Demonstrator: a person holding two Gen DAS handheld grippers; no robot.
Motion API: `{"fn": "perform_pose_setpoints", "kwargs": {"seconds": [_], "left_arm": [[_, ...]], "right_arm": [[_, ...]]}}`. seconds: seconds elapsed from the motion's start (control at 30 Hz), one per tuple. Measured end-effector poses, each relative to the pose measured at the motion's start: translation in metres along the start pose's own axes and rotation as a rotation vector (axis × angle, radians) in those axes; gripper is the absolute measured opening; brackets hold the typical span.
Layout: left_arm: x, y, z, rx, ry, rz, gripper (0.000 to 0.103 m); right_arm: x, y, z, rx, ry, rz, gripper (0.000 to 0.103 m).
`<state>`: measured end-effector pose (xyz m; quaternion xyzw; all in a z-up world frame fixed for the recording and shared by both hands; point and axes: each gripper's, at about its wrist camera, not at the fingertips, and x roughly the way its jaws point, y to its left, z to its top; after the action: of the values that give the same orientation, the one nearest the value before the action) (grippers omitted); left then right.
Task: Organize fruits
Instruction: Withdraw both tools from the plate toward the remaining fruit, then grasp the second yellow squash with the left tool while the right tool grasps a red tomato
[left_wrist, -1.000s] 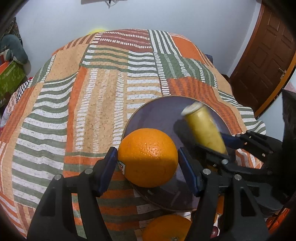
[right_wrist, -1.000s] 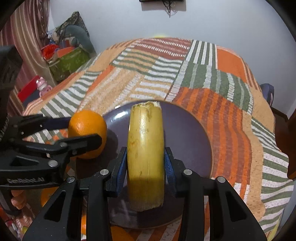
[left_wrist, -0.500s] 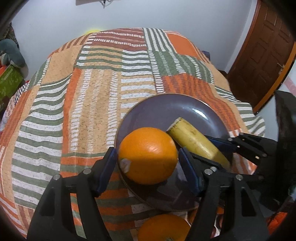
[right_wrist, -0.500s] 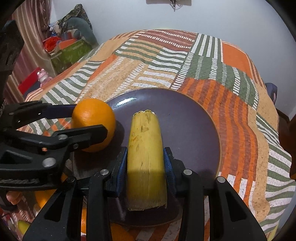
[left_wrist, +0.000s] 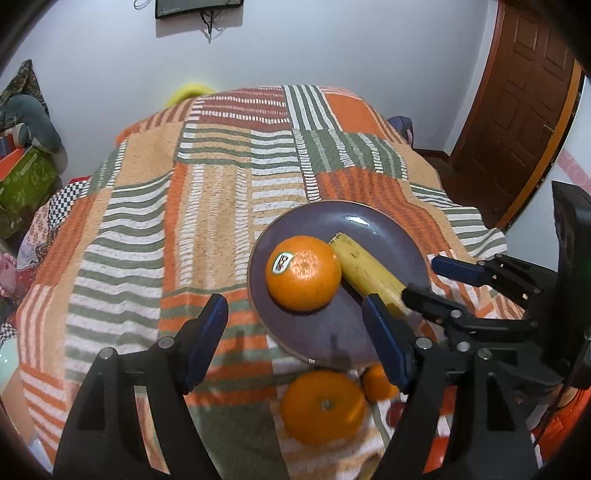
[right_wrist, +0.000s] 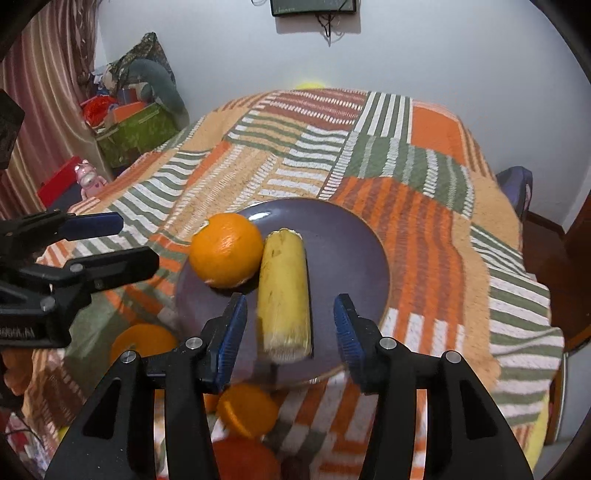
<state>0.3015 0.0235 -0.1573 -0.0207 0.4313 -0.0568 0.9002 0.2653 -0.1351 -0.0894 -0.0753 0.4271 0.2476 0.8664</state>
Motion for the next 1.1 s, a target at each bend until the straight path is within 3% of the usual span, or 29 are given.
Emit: {"fn": "perform_pose_setpoints", "kwargs": {"seconds": [0.27,0.5,1.1], "left_arm": [[-0.051,0.001,-0.034,0.014,-0.024,0.022,0.077],[-0.074,-0.006,-0.074,0.028,0.016,0.002,0.078],[-0.043,-0.042,-0.136,0.073,0.198,-0.074,0.078]], "right_arm": [[-0.046,0.022,-0.020,-0.019,-0.046,-0.006,0.046],[-0.070,0.038,-0.047,-0.010,-0.046,0.006,0.047],[-0.081,0.053,-0.110,0.040,0.029,0.065,0.053]]}}
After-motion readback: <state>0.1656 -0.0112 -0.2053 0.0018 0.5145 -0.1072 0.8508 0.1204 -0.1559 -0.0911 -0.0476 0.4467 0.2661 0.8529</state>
